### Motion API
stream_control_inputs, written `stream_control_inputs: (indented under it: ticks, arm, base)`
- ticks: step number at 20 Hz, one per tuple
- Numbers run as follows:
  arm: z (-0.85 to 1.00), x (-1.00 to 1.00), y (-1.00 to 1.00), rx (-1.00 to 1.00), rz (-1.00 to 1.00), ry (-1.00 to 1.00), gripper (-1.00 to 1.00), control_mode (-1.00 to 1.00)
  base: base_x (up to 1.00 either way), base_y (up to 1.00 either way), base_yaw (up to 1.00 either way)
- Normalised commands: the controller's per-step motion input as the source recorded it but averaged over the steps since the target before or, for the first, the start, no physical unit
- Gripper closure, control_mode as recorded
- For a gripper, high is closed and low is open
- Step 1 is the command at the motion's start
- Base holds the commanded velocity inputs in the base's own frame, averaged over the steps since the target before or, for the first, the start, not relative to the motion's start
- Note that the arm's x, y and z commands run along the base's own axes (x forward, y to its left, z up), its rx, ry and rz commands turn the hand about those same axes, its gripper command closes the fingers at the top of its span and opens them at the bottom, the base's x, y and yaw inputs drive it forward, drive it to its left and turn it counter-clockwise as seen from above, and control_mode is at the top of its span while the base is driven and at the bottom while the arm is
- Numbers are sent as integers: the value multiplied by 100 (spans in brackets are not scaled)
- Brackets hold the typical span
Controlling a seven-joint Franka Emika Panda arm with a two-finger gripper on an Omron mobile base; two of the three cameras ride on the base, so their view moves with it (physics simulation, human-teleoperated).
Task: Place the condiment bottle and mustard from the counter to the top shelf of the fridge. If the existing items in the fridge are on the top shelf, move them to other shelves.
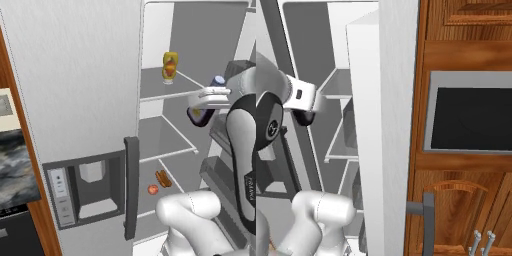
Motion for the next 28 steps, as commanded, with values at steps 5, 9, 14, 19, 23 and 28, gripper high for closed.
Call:
stream_control_inputs:
  ticks: [5, 9, 14, 19, 23, 28]
  arm:
    - [11, 50, 0, 0, 0, 0, 100, -100]
    - [5, 76, 1, 0, 0, 0, 100, -100]
    - [0, 73, 0, 0, 0, 0, 100, -100]
    - [0, 71, 0, 0, 0, 1, 100, -100]
    - [0, 51, 0, -1, 0, 0, 100, -100]
    - [-7, 31, 3, -4, 0, 0, 100, -100]
  base:
    - [0, 0, 0]
    - [0, 0, 0]
    - [0, 0, 0]
    - [0, 0, 0]
    - [0, 0, 0]
    - [0, 0, 0]
